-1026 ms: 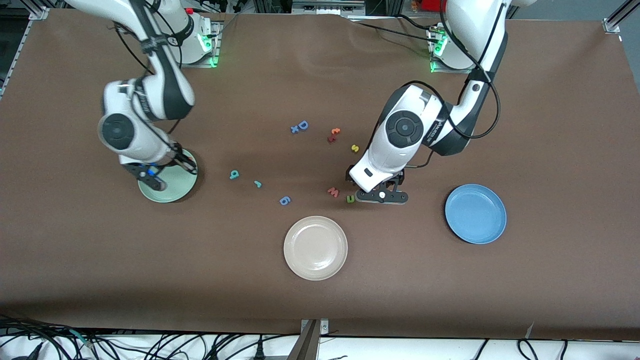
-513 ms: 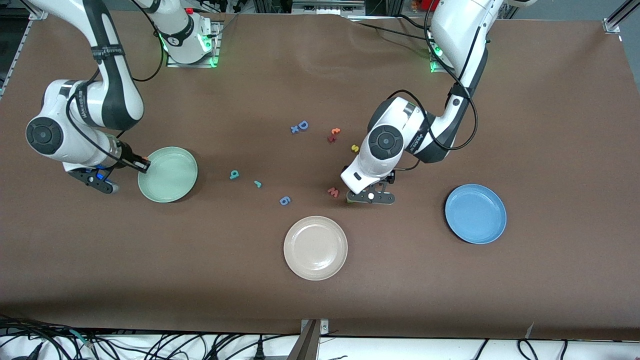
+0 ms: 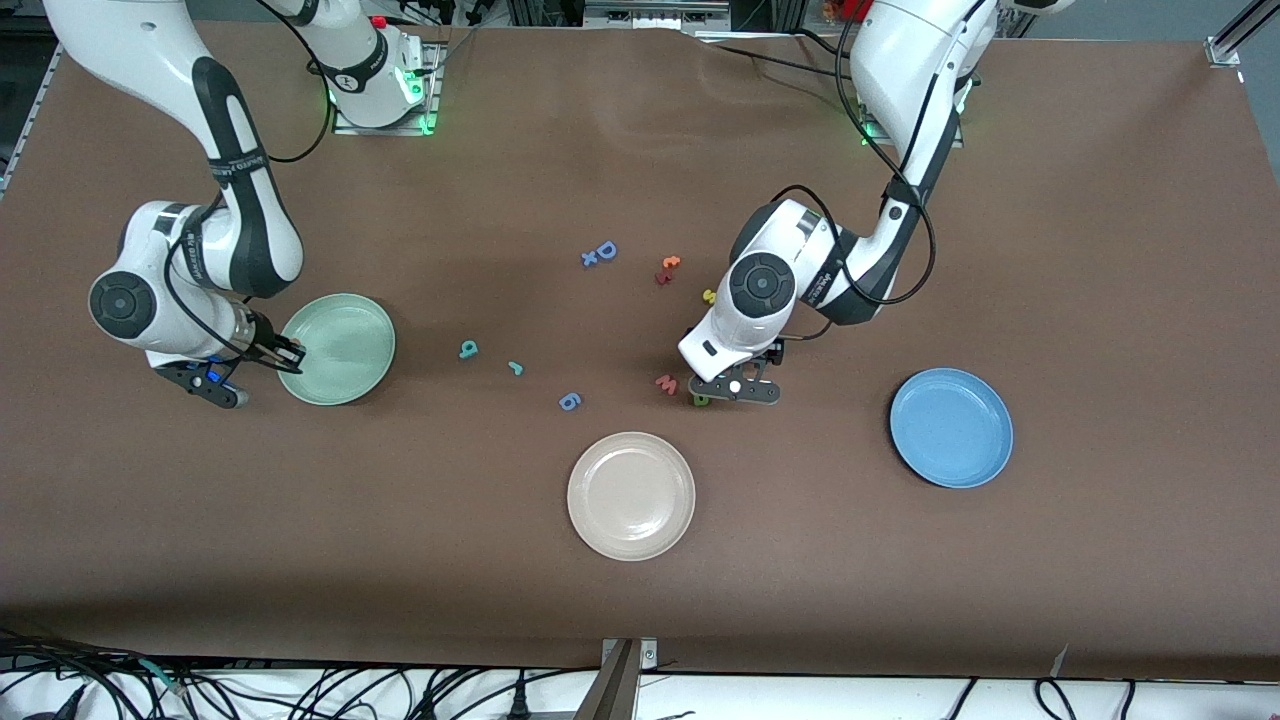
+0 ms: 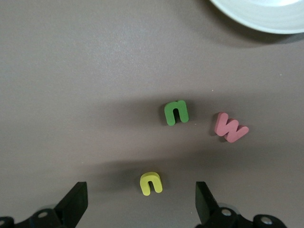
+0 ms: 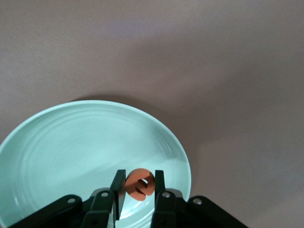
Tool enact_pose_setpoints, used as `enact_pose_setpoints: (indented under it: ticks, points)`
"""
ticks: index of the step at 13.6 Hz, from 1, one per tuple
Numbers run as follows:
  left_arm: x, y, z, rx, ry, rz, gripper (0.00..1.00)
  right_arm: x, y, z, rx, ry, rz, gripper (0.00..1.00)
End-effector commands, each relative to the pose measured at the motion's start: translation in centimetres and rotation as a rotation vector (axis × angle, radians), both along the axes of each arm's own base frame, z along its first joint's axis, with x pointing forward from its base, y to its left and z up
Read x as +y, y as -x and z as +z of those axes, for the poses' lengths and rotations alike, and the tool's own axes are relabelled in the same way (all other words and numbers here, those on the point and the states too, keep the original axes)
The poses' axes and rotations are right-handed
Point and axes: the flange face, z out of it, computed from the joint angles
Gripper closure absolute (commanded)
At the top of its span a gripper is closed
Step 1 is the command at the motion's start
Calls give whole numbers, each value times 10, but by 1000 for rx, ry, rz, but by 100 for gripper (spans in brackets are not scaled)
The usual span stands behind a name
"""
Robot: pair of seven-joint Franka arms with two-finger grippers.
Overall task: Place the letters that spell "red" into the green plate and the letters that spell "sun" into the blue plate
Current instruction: 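Drop the e on the green plate while the left gripper grasps yellow u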
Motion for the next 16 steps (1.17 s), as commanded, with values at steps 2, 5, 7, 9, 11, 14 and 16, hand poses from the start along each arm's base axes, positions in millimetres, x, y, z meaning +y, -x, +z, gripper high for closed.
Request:
enact_pose_setpoints:
  ticks: [2, 5, 7, 9, 11, 14, 16]
  points:
    - [-8, 21, -11, -53, 18, 33, 0, 0, 0, 2, -6, -23, -7, 38]
    - [-11, 36, -28, -78, 29, 51, 0, 17, -1, 26, -17, -36, -32, 13]
    - [-9, 41, -30, -73, 24, 48, 0, 50, -3, 39, -37, -45, -78, 11]
    - [-4, 45, -33, -77, -1, 22, 1, 96, -14, 50, -72, -49, -159, 11]
    - [-2, 48, -38, -86, 0, 21, 4, 139, -22, 56, -101, -55, -239, 11]
    - [0, 46, -38, -95, 6, 34, 5, 185, -28, 36, -138, -73, -302, 12]
    - [0, 46, -38, -95, 6, 34, 9, 205, -27, 19, -152, -83, -333, 12]
